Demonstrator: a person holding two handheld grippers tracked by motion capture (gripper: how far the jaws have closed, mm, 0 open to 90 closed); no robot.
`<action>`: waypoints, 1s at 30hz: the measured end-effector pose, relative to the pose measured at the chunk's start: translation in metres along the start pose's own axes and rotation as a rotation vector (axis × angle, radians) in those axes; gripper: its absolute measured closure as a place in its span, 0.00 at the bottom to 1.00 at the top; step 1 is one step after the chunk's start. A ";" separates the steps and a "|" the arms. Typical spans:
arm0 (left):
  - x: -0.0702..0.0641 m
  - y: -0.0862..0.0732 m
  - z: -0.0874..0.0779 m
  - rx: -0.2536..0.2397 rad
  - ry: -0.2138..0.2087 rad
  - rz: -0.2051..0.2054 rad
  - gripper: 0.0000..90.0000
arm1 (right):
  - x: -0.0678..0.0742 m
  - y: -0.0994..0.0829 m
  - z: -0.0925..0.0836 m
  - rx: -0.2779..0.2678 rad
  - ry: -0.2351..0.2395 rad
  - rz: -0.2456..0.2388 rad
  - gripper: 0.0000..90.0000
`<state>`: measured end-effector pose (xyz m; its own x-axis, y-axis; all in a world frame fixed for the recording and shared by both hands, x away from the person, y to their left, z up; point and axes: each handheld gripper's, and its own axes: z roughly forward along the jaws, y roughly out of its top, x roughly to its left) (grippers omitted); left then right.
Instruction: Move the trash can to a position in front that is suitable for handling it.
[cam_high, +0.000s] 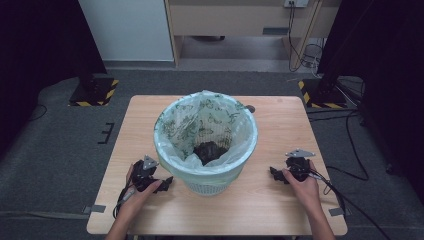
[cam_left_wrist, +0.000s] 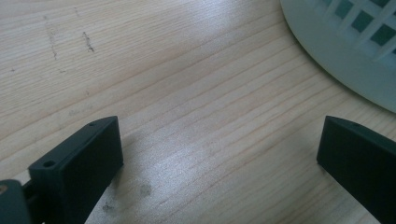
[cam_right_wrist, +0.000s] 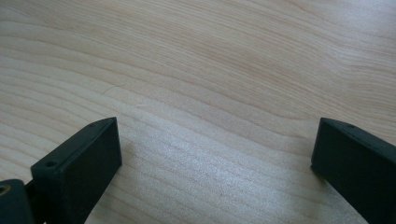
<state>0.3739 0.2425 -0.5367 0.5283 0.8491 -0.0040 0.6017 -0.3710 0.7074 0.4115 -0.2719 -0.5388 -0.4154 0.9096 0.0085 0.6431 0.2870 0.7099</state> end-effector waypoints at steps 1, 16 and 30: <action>0.000 -0.001 -0.001 -0.003 -0.002 0.001 0.01 | 0.000 0.000 0.000 0.000 0.000 -0.003 0.02; -0.003 0.023 -0.027 -0.128 0.011 -0.031 0.03 | 0.000 -0.001 -0.001 0.001 0.003 -0.006 0.02; -0.001 0.057 -0.020 -0.149 -0.016 -0.036 0.06 | 0.002 -0.004 -0.005 -0.001 0.007 -0.012 0.02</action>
<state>0.3961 0.2281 -0.4823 0.5180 0.8544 -0.0415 0.5256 -0.2796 0.8035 0.4050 -0.2732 -0.5387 -0.4275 0.9040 0.0053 0.6377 0.2974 0.7106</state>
